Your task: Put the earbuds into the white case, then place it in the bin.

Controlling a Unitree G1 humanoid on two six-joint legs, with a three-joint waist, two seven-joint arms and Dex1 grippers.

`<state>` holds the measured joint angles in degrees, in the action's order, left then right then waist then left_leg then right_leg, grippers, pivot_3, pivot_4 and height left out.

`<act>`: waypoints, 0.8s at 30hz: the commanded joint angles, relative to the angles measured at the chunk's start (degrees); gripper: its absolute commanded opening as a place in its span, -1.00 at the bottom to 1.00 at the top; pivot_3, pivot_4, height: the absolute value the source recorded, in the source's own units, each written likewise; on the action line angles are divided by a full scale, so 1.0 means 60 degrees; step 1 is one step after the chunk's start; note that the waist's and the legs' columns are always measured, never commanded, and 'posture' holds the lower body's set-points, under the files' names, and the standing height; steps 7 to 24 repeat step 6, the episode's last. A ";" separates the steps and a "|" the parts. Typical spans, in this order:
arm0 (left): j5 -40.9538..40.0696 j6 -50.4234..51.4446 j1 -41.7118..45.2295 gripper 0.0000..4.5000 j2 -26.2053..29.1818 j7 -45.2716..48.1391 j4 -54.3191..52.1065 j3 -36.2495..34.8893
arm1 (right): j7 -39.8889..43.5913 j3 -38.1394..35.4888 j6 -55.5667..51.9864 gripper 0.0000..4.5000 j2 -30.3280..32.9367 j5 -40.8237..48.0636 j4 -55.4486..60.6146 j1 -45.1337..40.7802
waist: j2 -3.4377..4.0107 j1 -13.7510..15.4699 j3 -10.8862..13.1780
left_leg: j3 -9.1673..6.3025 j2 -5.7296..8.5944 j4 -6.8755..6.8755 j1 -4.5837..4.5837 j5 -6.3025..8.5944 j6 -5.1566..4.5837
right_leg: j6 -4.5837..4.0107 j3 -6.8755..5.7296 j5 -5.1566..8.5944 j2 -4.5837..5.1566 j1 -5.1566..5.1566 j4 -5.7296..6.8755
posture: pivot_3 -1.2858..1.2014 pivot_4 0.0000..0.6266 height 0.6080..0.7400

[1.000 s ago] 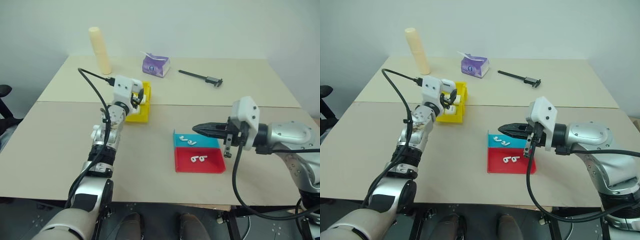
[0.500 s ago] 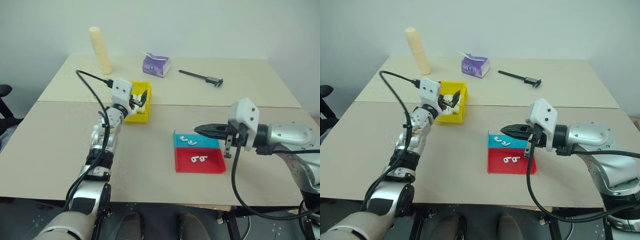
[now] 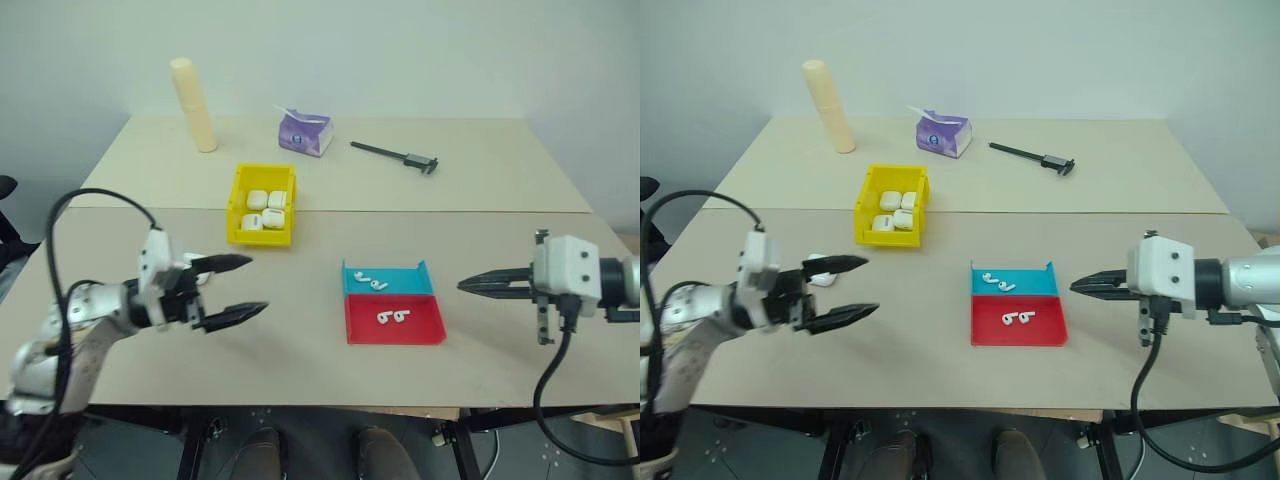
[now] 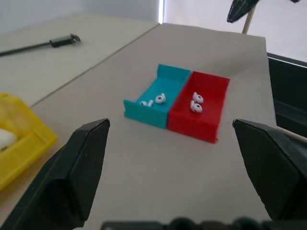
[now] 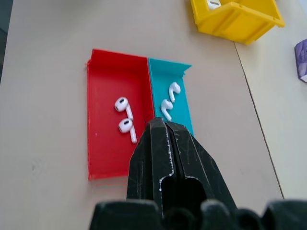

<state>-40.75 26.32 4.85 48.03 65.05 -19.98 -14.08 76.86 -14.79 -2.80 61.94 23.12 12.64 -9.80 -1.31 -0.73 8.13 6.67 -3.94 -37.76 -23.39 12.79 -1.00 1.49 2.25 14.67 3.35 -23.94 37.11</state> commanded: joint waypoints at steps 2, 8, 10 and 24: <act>-0.0638 0.0338 -0.0596 0.99 0.0540 0.0361 -0.0662 -0.0976 | 0.0146 -0.0464 0.0504 -1.00 0.0207 -0.0095 0.0036 0.0244 | 0.0000 0.0009 0.0000 | -0.0001 0.0000 0.0000 0.0006 0.0000 0.0000 | -0.0002 0.0000 0.0001 0.0000 0.0005 0.0001 | 0.03 -0.52 1.00; -0.0780 0.0390 -0.1000 0.99 0.0594 0.0302 -0.0901 -0.1483 | 0.0184 -0.0424 0.0307 -1.00 0.0224 0.0038 0.0063 0.0434 | 0.0000 0.0007 0.0000 | -0.0002 0.0000 0.0000 0.0010 0.0000 0.0000 | -0.0003 0.0001 0.0001 0.0004 0.0008 -0.0001 | 0.03 -0.52 1.00; -0.0780 0.0390 -0.1000 0.99 0.0594 0.0302 -0.0901 -0.1483 | 0.0184 -0.0424 0.0307 -1.00 0.0224 0.0038 0.0063 0.0434 | 0.0000 0.0007 0.0000 | -0.0002 0.0000 0.0000 0.0010 0.0000 0.0000 | -0.0003 0.0001 0.0001 0.0004 0.0008 -0.0001 | 0.03 -0.52 1.00; -0.0780 0.0390 -0.1000 0.99 0.0594 0.0302 -0.0901 -0.1483 | 0.0184 -0.0424 0.0307 -1.00 0.0224 0.0038 0.0063 0.0434 | 0.0000 0.0007 0.0000 | -0.0002 0.0000 0.0000 0.0010 0.0000 0.0000 | -0.0003 0.0001 0.0001 0.0004 0.0008 -0.0001 | 0.03 -0.52 1.00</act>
